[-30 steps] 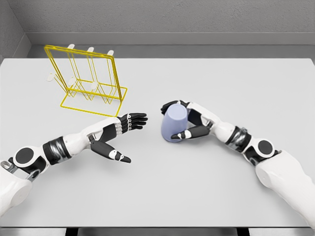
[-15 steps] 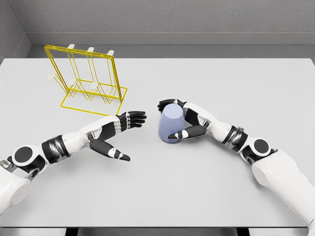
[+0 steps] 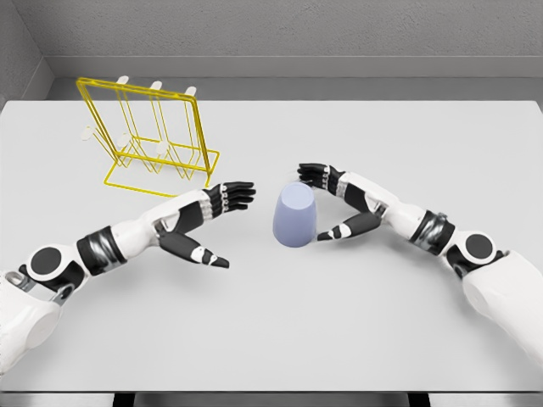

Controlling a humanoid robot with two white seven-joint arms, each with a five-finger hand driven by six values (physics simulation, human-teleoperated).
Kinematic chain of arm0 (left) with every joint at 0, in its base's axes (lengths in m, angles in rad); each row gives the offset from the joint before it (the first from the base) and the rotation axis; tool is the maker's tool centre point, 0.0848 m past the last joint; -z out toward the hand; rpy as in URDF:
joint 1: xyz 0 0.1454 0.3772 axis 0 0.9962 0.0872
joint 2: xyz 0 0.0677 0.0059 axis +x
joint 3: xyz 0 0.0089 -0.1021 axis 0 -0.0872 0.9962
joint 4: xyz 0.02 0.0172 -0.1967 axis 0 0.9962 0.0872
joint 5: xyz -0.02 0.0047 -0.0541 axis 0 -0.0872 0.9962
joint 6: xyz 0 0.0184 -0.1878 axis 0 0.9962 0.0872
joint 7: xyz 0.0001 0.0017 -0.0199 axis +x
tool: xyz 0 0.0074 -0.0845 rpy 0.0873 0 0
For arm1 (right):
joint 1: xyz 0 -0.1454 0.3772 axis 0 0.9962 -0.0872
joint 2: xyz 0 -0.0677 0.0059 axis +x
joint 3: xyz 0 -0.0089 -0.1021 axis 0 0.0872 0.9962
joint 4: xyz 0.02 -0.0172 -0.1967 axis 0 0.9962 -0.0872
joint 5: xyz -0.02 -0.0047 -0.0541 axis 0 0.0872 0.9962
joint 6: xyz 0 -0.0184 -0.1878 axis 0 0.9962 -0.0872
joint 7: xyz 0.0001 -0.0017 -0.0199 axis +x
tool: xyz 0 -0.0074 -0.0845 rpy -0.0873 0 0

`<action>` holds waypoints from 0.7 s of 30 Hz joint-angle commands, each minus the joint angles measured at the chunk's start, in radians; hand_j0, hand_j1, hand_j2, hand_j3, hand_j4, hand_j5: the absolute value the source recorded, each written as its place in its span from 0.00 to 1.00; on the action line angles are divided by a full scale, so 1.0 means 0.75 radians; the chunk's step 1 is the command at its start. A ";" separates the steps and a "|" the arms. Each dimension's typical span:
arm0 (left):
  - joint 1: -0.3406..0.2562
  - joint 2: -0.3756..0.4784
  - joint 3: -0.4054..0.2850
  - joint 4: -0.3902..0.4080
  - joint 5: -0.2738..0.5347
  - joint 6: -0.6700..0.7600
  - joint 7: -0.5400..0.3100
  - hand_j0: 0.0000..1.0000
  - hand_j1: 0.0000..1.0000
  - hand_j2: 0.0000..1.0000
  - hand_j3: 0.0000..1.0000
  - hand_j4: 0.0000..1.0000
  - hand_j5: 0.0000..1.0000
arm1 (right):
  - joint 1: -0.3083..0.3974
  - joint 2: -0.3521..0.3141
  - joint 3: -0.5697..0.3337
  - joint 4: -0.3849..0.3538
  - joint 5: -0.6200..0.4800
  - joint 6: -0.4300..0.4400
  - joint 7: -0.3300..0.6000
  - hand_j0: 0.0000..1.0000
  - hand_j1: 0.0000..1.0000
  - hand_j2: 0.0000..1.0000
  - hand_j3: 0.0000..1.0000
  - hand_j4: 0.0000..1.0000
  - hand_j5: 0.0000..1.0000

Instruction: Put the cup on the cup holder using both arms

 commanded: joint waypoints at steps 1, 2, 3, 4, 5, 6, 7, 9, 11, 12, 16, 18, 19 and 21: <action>-0.008 -0.066 0.007 0.043 -0.032 0.003 0.000 1.00 1.00 1.00 1.00 1.00 1.00 | -0.002 -0.069 -0.003 -0.002 -0.005 -0.003 0.000 1.00 1.00 1.00 1.00 1.00 1.00; -0.027 -0.099 0.007 0.070 -0.061 0.003 0.000 1.00 1.00 1.00 1.00 1.00 1.00 | -0.018 -0.100 -0.009 -0.002 -0.009 -0.032 0.000 1.00 1.00 1.00 1.00 1.00 1.00; -0.031 -0.134 0.009 0.103 -0.069 0.001 0.000 1.00 1.00 1.00 1.00 1.00 1.00 | -0.025 -0.143 -0.030 -0.002 -0.007 -0.059 0.000 1.00 1.00 1.00 1.00 1.00 1.00; -0.039 -0.150 0.017 0.119 -0.071 0.003 0.000 1.00 1.00 1.00 1.00 1.00 1.00 | -0.025 -0.173 -0.028 -0.010 -0.007 -0.059 0.000 1.00 1.00 1.00 1.00 1.00 1.00; -0.053 -0.158 0.019 0.135 -0.093 0.001 0.000 1.00 1.00 1.00 1.00 1.00 1.00 | -0.027 -0.216 -0.030 -0.010 -0.007 -0.059 0.000 1.00 1.00 1.00 1.00 1.00 1.00; -0.055 -0.187 0.027 0.146 -0.118 0.003 0.000 1.00 1.00 1.00 1.00 1.00 1.00 | -0.033 -0.253 -0.042 -0.006 -0.009 -0.059 0.000 1.00 1.00 1.00 1.00 1.00 1.00; -0.055 -0.199 0.027 0.158 -0.120 0.001 0.000 1.00 1.00 1.00 1.00 1.00 1.00 | -0.031 -0.325 -0.048 -0.002 -0.013 -0.059 0.000 1.00 1.00 1.00 1.00 1.00 1.00; -0.074 -0.203 0.027 0.188 -0.120 0.001 0.000 1.00 1.00 1.00 1.00 1.00 1.00 | -0.018 -0.401 -0.034 0.005 -0.009 -0.059 0.000 1.00 1.00 1.00 1.00 1.00 1.00; -0.080 -0.244 0.029 0.254 -0.126 0.001 0.000 1.00 1.00 1.00 1.00 1.00 1.00 | -0.012 -0.450 -0.040 0.003 -0.009 -0.059 0.000 1.00 1.00 1.00 1.00 1.00 1.00; -0.088 -0.242 0.029 0.262 -0.126 0.001 0.000 1.00 1.00 1.00 1.00 1.00 1.00 | -0.027 -0.462 -0.059 -0.004 -0.007 -0.059 0.000 1.00 1.00 1.00 1.00 1.00 1.00; -0.098 -0.252 0.029 0.311 -0.126 0.001 0.000 1.00 1.00 1.00 1.00 1.00 1.00 | -0.215 -0.472 -0.085 -0.012 0.529 -0.059 -0.153 1.00 1.00 1.00 1.00 1.00 1.00; -0.098 -0.277 0.029 0.340 -0.126 0.001 0.000 1.00 1.00 1.00 1.00 1.00 1.00 | -0.307 -0.476 -0.085 -0.016 0.958 -0.059 -0.532 1.00 1.00 1.00 1.00 1.00 1.00; -0.098 -0.287 0.029 0.344 -0.126 -0.001 0.000 1.00 1.00 1.00 1.00 1.00 1.00 | -0.358 -0.476 -0.083 -0.032 1.165 -0.059 -0.661 1.00 1.00 1.00 1.00 1.00 1.00; -0.100 -0.320 0.029 0.356 -0.128 -0.001 0.000 1.00 1.00 1.00 1.00 1.00 1.00 | -0.368 -0.482 -0.053 -0.038 1.198 -0.059 -0.665 1.00 1.00 1.00 1.00 1.00 1.00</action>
